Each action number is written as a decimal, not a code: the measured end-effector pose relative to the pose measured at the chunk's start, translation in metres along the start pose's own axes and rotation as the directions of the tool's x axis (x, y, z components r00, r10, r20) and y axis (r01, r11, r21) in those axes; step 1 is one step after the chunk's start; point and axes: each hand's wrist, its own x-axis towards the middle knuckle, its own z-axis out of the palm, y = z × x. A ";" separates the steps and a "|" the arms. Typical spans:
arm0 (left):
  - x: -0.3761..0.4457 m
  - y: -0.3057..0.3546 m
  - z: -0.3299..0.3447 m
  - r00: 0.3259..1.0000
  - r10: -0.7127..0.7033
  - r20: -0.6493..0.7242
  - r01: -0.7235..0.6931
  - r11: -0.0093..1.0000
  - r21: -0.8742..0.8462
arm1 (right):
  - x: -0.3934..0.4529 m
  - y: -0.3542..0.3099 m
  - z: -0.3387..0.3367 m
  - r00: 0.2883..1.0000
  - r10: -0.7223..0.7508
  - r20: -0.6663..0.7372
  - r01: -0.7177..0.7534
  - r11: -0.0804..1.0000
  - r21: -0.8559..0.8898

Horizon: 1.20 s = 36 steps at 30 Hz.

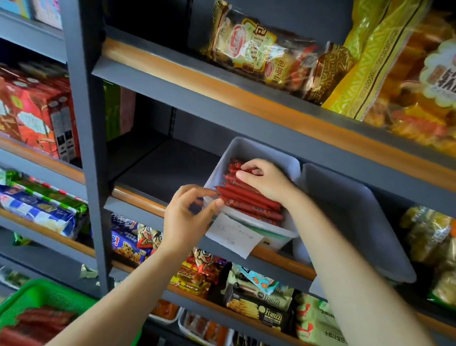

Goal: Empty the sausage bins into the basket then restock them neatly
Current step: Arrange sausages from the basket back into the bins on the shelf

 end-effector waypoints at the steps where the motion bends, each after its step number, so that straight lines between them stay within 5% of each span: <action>1: 0.000 0.004 -0.004 1.000 -0.012 0.028 0.012 1.000 0.004 | -0.014 -0.005 0.005 0.998 -0.028 -0.052 0.029 0.999 0.030; 6: -0.004 0.009 -0.048 0.994 -0.091 -0.060 0.090 0.996 -0.026 | -0.089 -0.035 0.037 0.950 -0.228 -0.212 0.271 0.941 0.203; 11: -0.043 -0.062 -0.109 0.885 -0.378 -0.271 0.367 0.925 -0.092 | -0.111 -0.061 0.136 0.911 -0.363 0.198 0.319 0.922 0.220; 17: -0.165 -0.204 -0.219 0.473 -0.794 -0.382 0.838 0.539 -0.083 | -0.082 -0.007 0.322 0.904 -0.156 0.398 0.151 0.988 0.044; 21: -0.253 -0.264 -0.274 0.225 -0.875 -0.429 0.934 0.319 -0.161 | -0.092 0.035 0.451 0.804 0.014 0.594 0.041 0.996 -0.079; 27: -0.336 -0.347 -0.299 -0.025 -0.934 -0.355 0.984 0.040 -0.174 | -0.127 0.066 0.593 0.661 0.180 0.728 -0.056 0.980 -0.191; 29: -0.352 -0.370 -0.301 -0.050 -0.948 -0.314 0.983 0.009 -0.185 | -0.131 0.071 0.628 0.625 0.212 0.751 -0.060 0.973 -0.225; 36: -0.382 -0.406 -0.295 0.085 -0.974 -0.210 0.931 0.152 -0.331 | -0.126 0.089 0.712 0.623 0.298 0.723 -0.096 0.947 -0.308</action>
